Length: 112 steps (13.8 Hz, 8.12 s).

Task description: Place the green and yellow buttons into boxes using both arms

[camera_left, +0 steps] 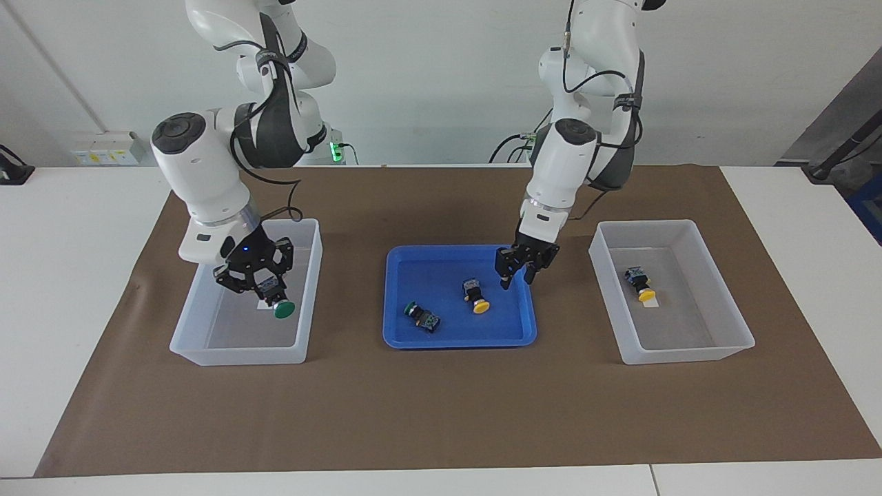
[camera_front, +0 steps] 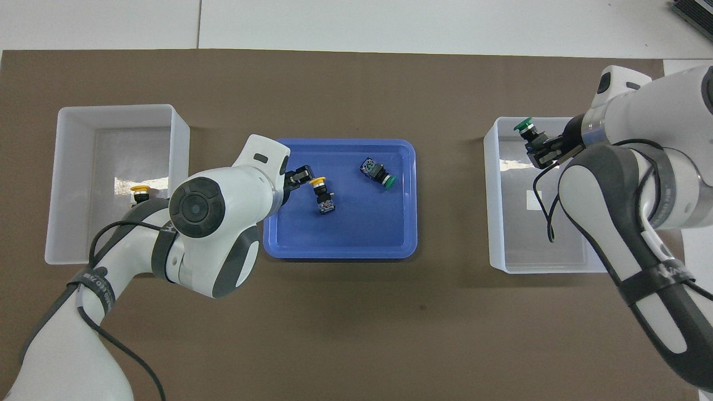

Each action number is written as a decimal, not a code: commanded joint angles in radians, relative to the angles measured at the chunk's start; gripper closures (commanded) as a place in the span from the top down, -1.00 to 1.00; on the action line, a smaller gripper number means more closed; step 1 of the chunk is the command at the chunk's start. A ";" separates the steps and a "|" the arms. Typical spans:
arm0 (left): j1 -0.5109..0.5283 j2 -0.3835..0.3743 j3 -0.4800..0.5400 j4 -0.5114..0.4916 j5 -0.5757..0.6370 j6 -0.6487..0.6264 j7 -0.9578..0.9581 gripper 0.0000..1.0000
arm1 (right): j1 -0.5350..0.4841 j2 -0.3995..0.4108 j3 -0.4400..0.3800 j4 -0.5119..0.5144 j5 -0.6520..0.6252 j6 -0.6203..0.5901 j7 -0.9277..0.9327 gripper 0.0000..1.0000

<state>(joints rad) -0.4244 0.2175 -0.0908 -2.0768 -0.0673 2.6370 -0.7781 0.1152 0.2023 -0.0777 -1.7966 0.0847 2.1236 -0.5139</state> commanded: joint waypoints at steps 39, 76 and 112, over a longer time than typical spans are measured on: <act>0.421 -0.047 0.025 0.296 -0.019 -0.670 0.796 -1.00 | 0.260 0.140 0.036 0.137 0.018 0.116 0.455 1.00; 0.526 -0.078 0.026 0.297 -0.006 -0.650 0.860 0.34 | 0.022 0.059 0.085 0.094 -0.011 -0.060 0.110 -1.00; 0.375 -0.087 0.031 0.581 0.004 -1.036 0.615 1.00 | -0.172 -0.093 0.084 -0.152 -0.052 0.205 0.381 1.00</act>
<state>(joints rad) -0.0654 0.1467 -0.0573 -1.4680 -0.0676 1.5759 -0.1952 -0.0514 0.1625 0.0016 -1.9450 0.0691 2.3842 -0.2391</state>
